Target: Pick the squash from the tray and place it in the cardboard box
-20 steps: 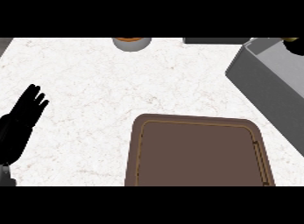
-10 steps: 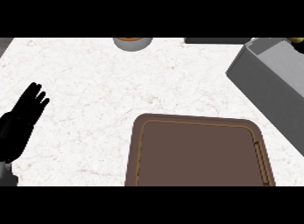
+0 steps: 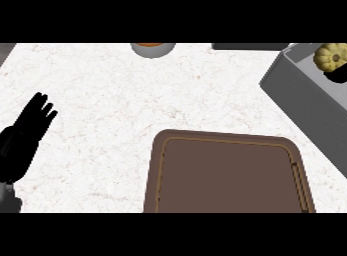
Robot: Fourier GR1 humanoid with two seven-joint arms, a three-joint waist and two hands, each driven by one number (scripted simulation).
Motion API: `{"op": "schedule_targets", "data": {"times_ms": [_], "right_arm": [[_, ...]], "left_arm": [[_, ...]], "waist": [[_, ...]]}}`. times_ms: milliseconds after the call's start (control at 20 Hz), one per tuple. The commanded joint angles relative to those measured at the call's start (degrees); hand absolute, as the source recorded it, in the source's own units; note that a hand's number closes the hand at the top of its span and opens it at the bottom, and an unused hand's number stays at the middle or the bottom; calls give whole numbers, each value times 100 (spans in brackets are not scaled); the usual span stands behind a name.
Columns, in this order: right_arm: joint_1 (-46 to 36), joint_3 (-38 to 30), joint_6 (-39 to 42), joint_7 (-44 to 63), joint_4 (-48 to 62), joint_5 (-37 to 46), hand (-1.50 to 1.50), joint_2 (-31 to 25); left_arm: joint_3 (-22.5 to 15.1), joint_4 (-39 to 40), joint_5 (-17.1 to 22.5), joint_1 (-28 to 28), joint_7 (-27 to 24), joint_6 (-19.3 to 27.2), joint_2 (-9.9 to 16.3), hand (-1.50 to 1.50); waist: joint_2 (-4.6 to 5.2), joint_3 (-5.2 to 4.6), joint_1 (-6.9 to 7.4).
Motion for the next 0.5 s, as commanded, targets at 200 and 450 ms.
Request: {"op": "schedule_targets", "data": {"times_ms": [200, 450], "right_arm": [[133, -286, -143, -651, 1265, -248, -150, 14], [-44, -777, -820, -1316, 1303, -740, -150, 62]], "left_arm": [[-168, -573, -143, 333, 275, 200, -248, 0], [162, 302, -138, -87, -230, -115, -79, 0]], "waist": [[-14, 5, 23], [6, 2, -43]]}}
